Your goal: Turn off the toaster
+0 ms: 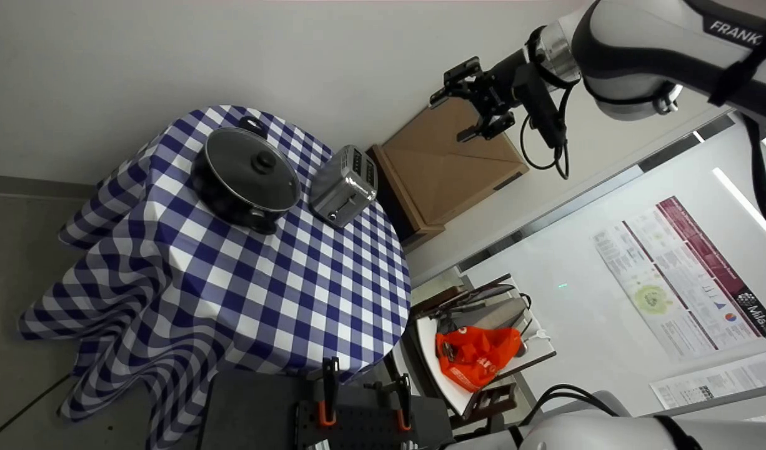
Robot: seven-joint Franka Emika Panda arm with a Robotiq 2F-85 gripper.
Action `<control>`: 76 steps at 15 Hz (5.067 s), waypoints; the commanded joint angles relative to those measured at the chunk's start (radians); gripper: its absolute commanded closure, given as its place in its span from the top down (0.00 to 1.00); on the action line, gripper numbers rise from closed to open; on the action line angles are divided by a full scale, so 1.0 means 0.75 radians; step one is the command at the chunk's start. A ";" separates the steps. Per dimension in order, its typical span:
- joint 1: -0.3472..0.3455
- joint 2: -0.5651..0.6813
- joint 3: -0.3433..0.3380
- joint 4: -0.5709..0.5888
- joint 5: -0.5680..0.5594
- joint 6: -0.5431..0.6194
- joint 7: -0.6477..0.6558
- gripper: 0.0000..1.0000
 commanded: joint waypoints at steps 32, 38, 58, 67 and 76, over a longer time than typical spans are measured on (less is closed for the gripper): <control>0.001 0.984 -0.290 0.418 -0.372 0.558 0.269 0.75; 0.022 1.100 -0.341 0.528 -0.326 0.564 0.221 0.38; 0.040 1.419 -0.395 0.764 -0.220 0.546 0.098 0.00; 0.043 1.494 -0.410 0.784 -0.216 0.546 0.079 0.00; 0.053 1.568 -0.410 0.852 -0.217 0.541 0.048 0.00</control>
